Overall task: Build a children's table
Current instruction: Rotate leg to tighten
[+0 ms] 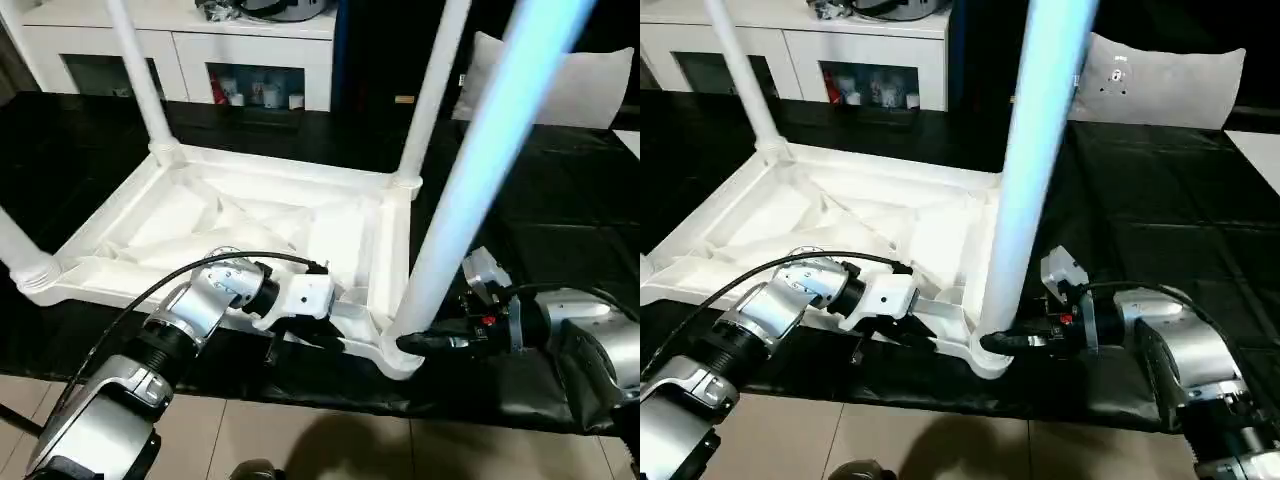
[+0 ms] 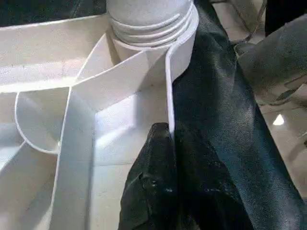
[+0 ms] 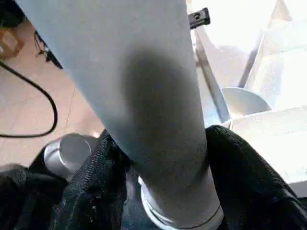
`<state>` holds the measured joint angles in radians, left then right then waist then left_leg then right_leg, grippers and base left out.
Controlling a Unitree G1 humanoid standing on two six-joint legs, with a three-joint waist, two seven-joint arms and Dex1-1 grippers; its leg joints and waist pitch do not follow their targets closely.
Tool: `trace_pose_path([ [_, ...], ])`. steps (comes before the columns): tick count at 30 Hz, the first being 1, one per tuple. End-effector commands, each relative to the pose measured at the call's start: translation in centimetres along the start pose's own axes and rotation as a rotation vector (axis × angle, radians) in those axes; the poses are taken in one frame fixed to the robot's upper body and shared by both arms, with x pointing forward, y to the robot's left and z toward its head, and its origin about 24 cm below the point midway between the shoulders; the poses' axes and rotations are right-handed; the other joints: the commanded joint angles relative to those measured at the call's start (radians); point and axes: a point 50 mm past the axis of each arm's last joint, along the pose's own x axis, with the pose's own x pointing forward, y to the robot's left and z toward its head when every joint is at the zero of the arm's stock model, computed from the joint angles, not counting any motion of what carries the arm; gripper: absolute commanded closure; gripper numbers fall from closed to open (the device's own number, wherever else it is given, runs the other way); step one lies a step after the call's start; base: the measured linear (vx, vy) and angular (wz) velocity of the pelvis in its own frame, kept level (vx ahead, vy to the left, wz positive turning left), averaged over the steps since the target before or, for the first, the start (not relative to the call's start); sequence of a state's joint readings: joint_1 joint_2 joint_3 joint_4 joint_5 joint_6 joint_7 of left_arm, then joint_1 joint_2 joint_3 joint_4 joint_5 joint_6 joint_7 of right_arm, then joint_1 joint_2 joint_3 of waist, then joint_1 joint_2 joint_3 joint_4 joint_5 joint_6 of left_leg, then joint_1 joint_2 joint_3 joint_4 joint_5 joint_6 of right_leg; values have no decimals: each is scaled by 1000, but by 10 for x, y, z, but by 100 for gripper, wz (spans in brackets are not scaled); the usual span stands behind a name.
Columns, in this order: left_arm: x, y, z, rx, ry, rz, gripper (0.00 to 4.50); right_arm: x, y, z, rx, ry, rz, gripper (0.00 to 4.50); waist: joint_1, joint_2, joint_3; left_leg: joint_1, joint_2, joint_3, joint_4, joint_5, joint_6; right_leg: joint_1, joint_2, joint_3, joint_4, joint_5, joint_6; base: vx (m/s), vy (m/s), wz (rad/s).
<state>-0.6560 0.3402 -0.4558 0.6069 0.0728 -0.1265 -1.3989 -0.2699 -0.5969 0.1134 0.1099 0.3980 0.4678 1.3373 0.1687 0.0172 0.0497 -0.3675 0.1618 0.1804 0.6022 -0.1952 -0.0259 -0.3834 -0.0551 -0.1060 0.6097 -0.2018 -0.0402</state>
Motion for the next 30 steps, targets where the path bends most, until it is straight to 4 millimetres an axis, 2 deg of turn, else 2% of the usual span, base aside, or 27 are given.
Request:
trace_pose_path([
  [1, 7, 3, 3, -44, -15, 47, 450, 12, 4, 9, 5, -73, 5, 236, -6, -9, -63, 11, 92, -35, -67, -115, 70, 46, -127, 72, -85, -246, -135, 0, 0, 0],
  [2, 11, 6, 5, -113, -35, 106, 450, 19, -4, 8, 12, -82, -128, 236, -12, -13, -61, 14, 91, -35, -69, -130, 57, 44, -128, 72, -91, -278, -131, 0, 0, 0],
  [3, 12, 8, 6, -128, -38, 126, 450, 21, -7, 9, 9, -85, -166, 238, -15, -13, -59, 14, 89, -36, -70, -138, 49, 43, -127, 71, -92, -298, -132, 0, 0, 0],
  [5, 17, 12, 8, -177, -52, 195, 450, 27, -15, 10, 18, -104, -279, 240, -30, -13, -54, 17, 79, -36, -71, -172, 25, 44, -129, 67, -110, -416, -100, 0, 0, 0],
  [7, 25, 18, 14, -251, -92, 284, 450, 34, -28, 13, 59, -133, -450, 244, -45, -13, -53, 15, 78, -40, -74, -181, 14, 44, -127, 63, -112, -448, -91, 0, 0, 0],
  [8, 27, 20, 15, -267, -100, 304, 450, 35, -32, 14, 70, -136, -491, 244, -57, -15, -54, 11, 76, -42, -75, -185, 10, 48, -125, 60, -112, -447, -87, 0, 0, 0],
  [9, 30, 22, 16, -281, -104, 329, 450, 37, -35, 14, 83, -138, -531, 246, -62, -15, -55, 12, 75, -41, -74, -185, 11, 48, -126, 60, -114, -445, -85, 0, 0, 0],
  [10, 32, 24, 18, -296, -106, 355, 450, 39, -38, 14, 94, -142, -571, 249, -72, -14, -58, 12, 75, -39, -71, -170, 22, 46, -126, 63, -111, -402, -97, 0, 0, 0],
  [11, 36, 30, 22, -331, -115, 426, 450, 42, -45, 17, 123, -167, -678, 249, -76, -15, -60, 9, 75, -39, -71, -155, 24, 48, -125, 64, -107, -374, -102, 0, 0, 0],
  [12, 38, 33, 24, -343, -117, 453, 450, 43, -48, 18, 136, -180, -719, 250, -82, -17, -61, 8, 73, -36, -68, -139, 33, 44, -122, 64, -105, -338, -118, 0, 0, 0],
  [13, 41, 36, 27, -360, -118, 491, 450, 45, -52, 20, 157, -198, -777, 251, -80, -16, -65, 8, 73, -37, -66, -124, 34, 50, -126, 64, -101, -315, -123, 0, 0, 0],
  [15, 45, 42, 33, -389, -124, 563, 450, 50, -56, 22, 145, -191, -850, 251, -83, -15, -65, 4, 73, -34, -65, -90, 49, 47, -121, 66, -95, -249, -138, 0, 0, 0],
  [17, 47, 43, 35, -388, -120, 578, 450, 55, -54, 22, 140, -215, -810, 196, -78, -14, -66, 7, 73, -32, -63, -83, 65, 50, -122, 67, -94, -211, -147, 0, 0, 0],
  [18, 48, 43, 36, -385, -118, 579, 450, 55, -53, 22, 139, -227, -800, 196, -77, -15, -66, 2, 73, -32, -63, -77, 76, 54, -122, 68, -92, -197, -147, 0, 0, 0],
  [22, 44, 40, 34, -356, -116, 557, 450, 49, -51, 30, 116, -298, -781, 156, -74, -13, -66, 4, 78, -34, -65, -79, 86, 53, -123, 67, -87, -167, -154, 0, 0, 0],
  [26, 38, 38, 30, -297, -100, 533, 450, 42, -47, 28, 59, -265, -714, 134, -72, -11, -64, 5, 78, -33, -66, -101, 85, 55, -124, 68, -91, -194, -142, 0, 0, 0],
  [28, 31, 33, 20, -258, -64, 466, 450, 26, -44, 24, -12, -193, -636, 100, -72, -12, -62, 4, 77, -33, -65, -111, 82, 56, -123, 67, -94, -211, -137, 0, 0, 0],
  [30, 29, 31, 17, -243, -50, 440, 450, 21, -43, 23, -32, -165, -607, 94, -69, -13, -63, 5, 77, -32, -64, -115, 86, 56, -122, 68, -94, -217, -131, 0, 0, 0],
])
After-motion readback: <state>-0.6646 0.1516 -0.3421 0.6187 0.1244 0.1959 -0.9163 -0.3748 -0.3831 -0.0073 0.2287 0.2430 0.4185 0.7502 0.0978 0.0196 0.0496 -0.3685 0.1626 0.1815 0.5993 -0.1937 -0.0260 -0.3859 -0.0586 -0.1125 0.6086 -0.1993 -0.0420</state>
